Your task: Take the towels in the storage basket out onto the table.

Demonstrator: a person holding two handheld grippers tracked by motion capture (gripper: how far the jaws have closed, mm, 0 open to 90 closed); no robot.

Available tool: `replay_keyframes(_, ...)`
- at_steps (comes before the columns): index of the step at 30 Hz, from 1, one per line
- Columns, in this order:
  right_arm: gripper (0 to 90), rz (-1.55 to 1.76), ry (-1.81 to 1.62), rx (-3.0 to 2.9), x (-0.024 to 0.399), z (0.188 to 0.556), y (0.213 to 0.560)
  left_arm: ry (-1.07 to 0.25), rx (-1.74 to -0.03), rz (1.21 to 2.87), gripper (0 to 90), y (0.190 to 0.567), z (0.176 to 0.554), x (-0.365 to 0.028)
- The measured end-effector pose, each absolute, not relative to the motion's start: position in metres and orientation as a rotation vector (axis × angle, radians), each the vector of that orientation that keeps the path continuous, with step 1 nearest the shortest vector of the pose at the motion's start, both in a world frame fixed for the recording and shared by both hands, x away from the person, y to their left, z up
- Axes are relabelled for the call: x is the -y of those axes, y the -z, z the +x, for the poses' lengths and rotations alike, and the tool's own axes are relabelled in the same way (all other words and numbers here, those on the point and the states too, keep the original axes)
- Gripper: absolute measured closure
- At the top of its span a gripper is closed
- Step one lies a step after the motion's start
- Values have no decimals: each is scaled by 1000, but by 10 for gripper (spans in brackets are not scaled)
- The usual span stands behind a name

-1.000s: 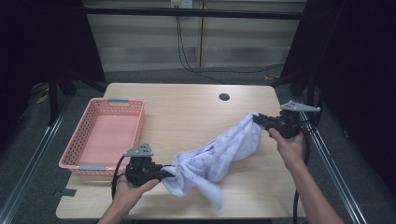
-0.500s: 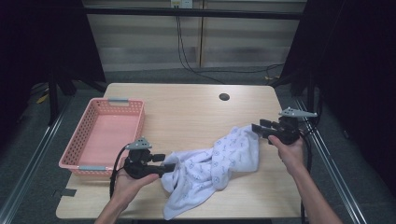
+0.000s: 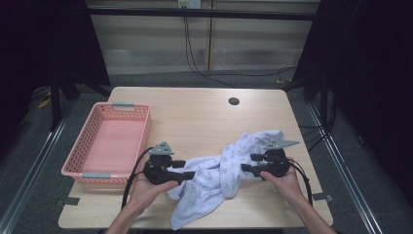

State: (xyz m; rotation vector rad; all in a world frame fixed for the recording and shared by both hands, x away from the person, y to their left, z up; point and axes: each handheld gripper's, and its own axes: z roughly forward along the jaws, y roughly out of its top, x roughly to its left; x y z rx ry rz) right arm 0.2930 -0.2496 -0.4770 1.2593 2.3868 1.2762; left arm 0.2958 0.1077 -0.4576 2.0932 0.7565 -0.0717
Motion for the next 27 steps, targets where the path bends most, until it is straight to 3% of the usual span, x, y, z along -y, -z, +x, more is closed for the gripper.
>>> replay_keyframes(2,447,1269,-1198,-2416,243,296,487,26,-745,2189,351,475,301,-92)
replay_keyframes(3,447,1269,-1198,-2416,243,296,487,26,-745,2189,348,475,301,-92)
replay_keyframes(6,715,1259,-1187,-2387,244,298,488,-4,-745,2255,365,487,305,-83)
replay_keyframes(8,838,1275,-1215,-2359,249,299,484,-132,-694,2294,532,493,300,-81)
replay_keyframes(9,876,1295,-1245,-2306,256,300,477,-130,-691,2304,706,491,300,-83)
replay_keyframes(11,882,1295,-1248,-2283,260,301,474,-88,-708,2281,772,490,302,-88)
replay_keyframes(15,888,1318,-1276,-2199,275,299,462,-13,-715,2243,795,485,299,-98)
replay_keyframes(19,890,1345,-1339,-2100,297,301,445,70,-723,2096,803,467,290,-118)
replay_keyframes(27,890,1291,-1405,-1987,302,319,398,37,-632,1879,810,410,275,-135)
